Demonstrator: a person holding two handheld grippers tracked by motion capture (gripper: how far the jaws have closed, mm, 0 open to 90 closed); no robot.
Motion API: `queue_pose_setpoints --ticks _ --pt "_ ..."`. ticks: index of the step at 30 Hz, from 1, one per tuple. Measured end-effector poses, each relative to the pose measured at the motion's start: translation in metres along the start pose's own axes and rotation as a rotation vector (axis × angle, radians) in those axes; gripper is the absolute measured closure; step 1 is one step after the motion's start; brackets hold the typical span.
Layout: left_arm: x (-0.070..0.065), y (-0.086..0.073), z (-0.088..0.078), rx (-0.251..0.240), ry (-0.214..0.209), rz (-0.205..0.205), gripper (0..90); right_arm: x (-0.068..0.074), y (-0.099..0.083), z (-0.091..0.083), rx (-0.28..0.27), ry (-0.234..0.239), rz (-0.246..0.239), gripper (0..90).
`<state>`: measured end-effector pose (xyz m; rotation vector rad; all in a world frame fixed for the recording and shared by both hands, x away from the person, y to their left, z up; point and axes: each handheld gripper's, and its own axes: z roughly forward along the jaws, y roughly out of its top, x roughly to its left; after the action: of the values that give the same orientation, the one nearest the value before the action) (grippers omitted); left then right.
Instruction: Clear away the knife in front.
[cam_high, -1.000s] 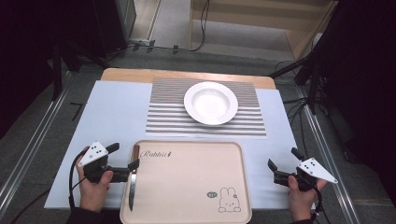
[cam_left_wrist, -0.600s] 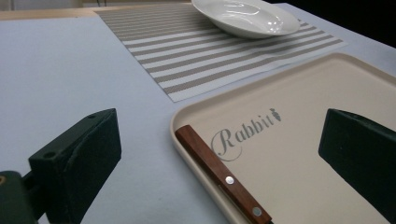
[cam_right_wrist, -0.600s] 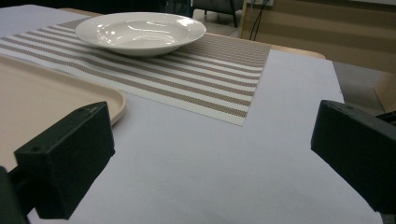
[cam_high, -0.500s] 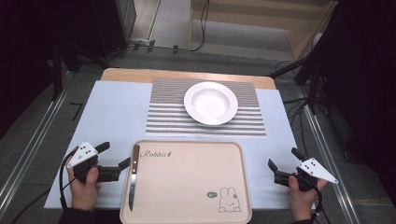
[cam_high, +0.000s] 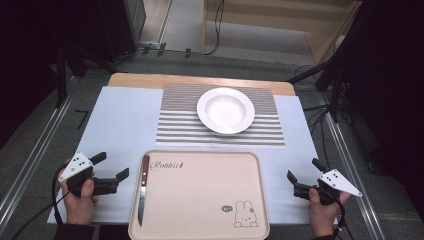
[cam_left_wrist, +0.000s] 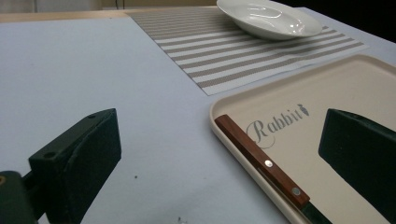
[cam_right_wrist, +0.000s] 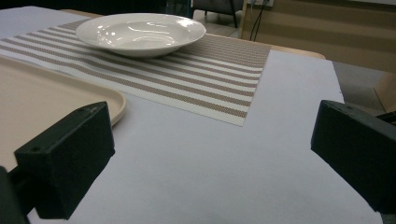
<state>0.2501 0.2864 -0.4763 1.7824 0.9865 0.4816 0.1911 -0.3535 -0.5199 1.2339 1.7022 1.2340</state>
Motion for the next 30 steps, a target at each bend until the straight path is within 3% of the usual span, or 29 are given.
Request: queue_pose_setpoints --ticks 30 --pt "0.037 -0.011 -0.028 -0.031 0.097 -0.060 0.0 0.000 0.000 0.000 0.002 -0.001 0.002 0.0"
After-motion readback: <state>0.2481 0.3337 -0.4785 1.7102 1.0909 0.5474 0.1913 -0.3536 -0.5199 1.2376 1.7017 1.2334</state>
